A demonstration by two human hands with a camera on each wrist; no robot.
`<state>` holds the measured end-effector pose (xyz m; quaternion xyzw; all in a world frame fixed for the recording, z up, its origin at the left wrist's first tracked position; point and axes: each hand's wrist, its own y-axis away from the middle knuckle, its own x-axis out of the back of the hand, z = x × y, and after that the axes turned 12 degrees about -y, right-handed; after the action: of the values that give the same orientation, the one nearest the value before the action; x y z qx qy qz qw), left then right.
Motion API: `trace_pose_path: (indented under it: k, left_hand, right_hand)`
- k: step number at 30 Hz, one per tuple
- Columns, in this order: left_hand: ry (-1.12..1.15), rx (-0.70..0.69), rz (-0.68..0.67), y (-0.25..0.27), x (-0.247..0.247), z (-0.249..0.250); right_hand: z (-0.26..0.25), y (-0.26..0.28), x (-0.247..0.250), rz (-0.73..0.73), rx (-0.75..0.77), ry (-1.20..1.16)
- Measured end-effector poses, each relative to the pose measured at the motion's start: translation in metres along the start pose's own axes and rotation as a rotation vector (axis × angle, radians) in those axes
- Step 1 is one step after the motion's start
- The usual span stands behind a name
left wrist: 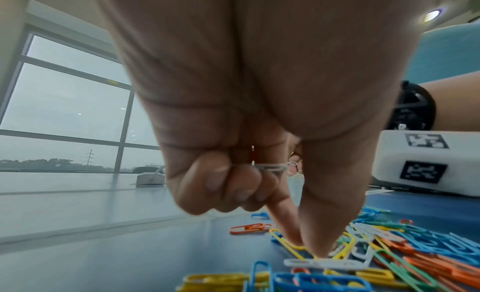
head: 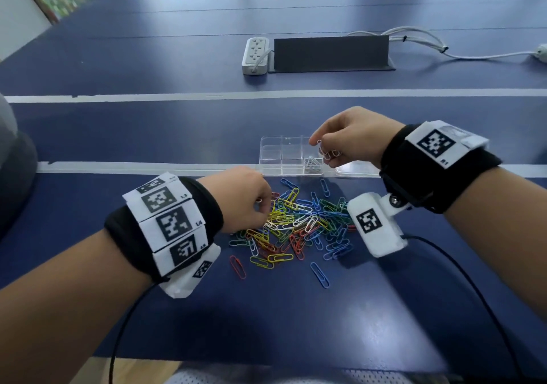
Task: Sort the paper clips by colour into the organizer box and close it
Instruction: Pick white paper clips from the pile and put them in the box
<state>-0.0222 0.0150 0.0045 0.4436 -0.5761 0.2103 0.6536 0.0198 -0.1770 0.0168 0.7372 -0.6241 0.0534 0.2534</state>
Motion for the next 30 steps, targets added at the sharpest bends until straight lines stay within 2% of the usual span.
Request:
trace_pose_path:
  k: [4, 7, 16, 19, 21, 25, 30]
  left_hand:
    - [0.003, 0.021, 0.004, 0.002, -0.001, -0.002]
    - [0.008, 0.029, -0.001, 0.003, -0.001, -0.003]
    - [-0.026, 0.015, -0.045, 0.000, -0.002, 0.001]
    - [-0.018, 0.016, -0.044, -0.001, -0.001, 0.001]
    - [-0.013, 0.013, -0.044, 0.000, 0.000, 0.000]
    - [0.050, 0.002, -0.017, 0.005, 0.001, -0.002]
    - [0.140, 0.040, -0.014, 0.006, 0.006, 0.001]
  right_hand:
    - [-0.003, -0.006, -0.004, 0.068, 0.037, 0.298]
    - [-0.009, -0.003, -0.010, 0.060, 0.066, 0.414]
    - [-0.012, 0.004, -0.017, 0.076, 0.175, 0.488]
    - [-0.011, 0.010, -0.017, 0.085, 0.254, 0.529]
    - [-0.010, 0.020, -0.018, -0.012, 0.309, 0.579]
    - [-0.006, 0.043, -0.022, -0.329, 0.344, 0.722]
    - [0.005, 0.045, -0.032, -0.474, 0.340, 0.856]
